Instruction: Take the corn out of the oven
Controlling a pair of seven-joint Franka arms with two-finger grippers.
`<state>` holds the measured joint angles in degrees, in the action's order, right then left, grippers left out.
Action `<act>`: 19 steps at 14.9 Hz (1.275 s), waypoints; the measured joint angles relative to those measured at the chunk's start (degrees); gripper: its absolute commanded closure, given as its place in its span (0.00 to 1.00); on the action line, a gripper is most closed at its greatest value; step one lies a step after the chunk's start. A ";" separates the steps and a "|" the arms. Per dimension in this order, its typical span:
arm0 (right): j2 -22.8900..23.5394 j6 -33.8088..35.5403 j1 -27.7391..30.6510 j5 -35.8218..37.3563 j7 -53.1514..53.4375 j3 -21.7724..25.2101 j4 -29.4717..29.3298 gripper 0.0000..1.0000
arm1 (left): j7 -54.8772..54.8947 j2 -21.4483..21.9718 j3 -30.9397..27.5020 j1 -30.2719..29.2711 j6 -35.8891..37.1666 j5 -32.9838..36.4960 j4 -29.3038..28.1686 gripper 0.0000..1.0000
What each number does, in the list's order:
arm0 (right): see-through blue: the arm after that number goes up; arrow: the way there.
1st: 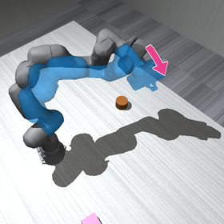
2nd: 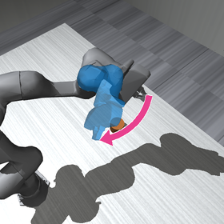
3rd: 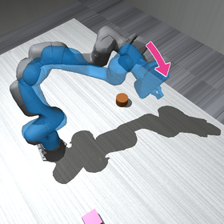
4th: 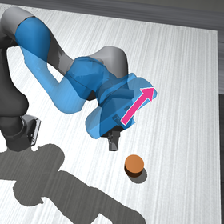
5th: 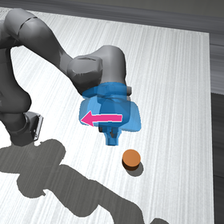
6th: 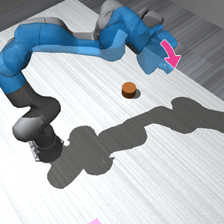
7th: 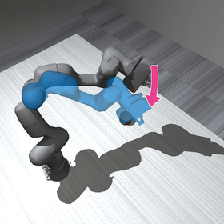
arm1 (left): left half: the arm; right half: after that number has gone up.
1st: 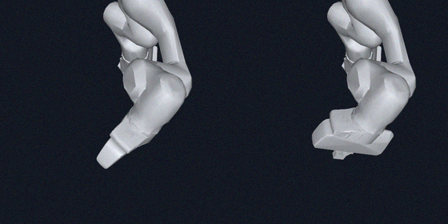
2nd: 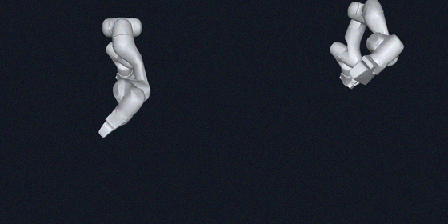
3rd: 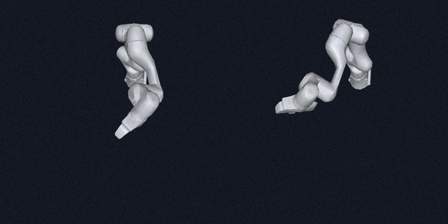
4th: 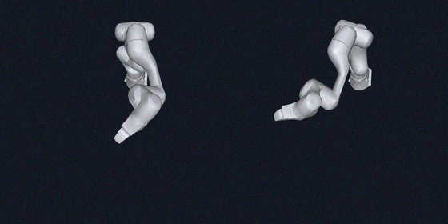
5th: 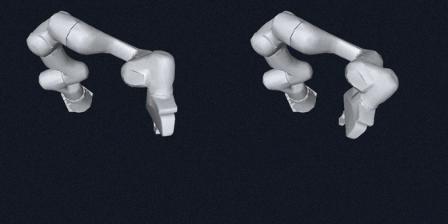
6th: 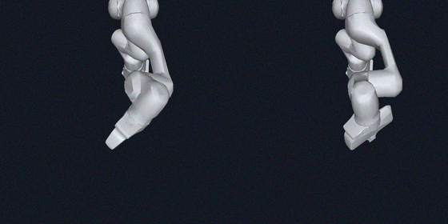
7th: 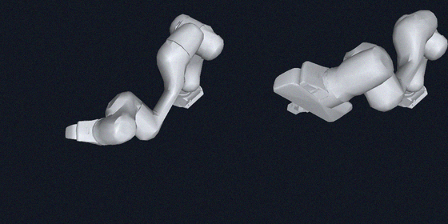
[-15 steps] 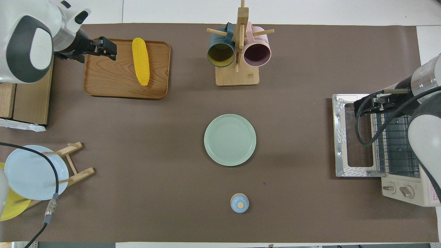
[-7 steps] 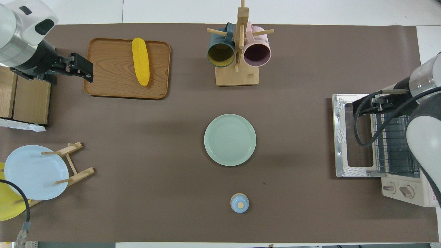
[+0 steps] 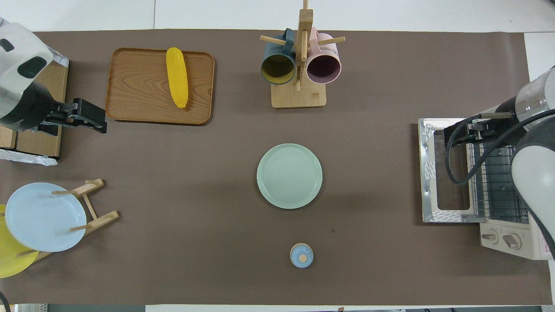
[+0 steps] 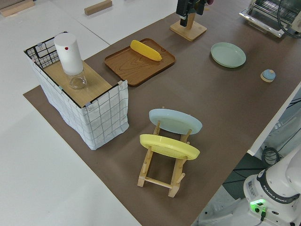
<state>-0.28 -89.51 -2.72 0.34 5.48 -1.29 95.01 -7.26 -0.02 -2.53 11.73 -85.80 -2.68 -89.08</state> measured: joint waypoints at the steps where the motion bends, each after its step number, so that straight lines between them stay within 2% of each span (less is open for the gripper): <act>1: 0.00 0.00 0.00 0.00 0.00 0.00 0.00 0.00 | 0.00 0.28 -0.04 -0.02 0.00 0.01 -0.07 0.00; 8: -0.01 -0.08 -0.13 0.00 0.00 -0.04 0.13 0.00 | 0.14 0.88 2.25 -2.41 2.61 0.06 -0.19 0.00; 9: -0.06 -0.90 -0.35 -0.05 -0.17 -0.09 0.56 0.08 | 0.14 1.00 2.41 -2.56 2.62 0.07 -0.23 0.00; 11: -1.06 -5.60 -1.70 -0.08 -0.55 -0.15 4.28 0.92 | 0.14 1.03 2.52 -2.59 2.50 0.07 -0.25 0.00; 12: -2.11 -8.05 -2.31 -0.08 -0.55 -0.18 7.77 1.00 | 0.14 1.03 2.59 -2.59 2.45 0.07 -0.26 0.00; 16: -6.33 -15.50 -2.76 -0.08 -0.19 -0.15 23.64 1.00 | 0.14 1.03 3.09 -2.59 2.55 0.07 -0.45 0.00; 19: -6.92 -23.84 -2.76 0.03 2.64 -0.15 33.60 1.00 | 0.14 1.03 3.27 -2.59 2.55 0.07 -0.50 0.00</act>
<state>-7.20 -113.36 -5.49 0.38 8.12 -1.44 128.61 -7.13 1.01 0.74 9.14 -83.25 -2.61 -89.58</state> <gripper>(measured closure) 0.916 0.000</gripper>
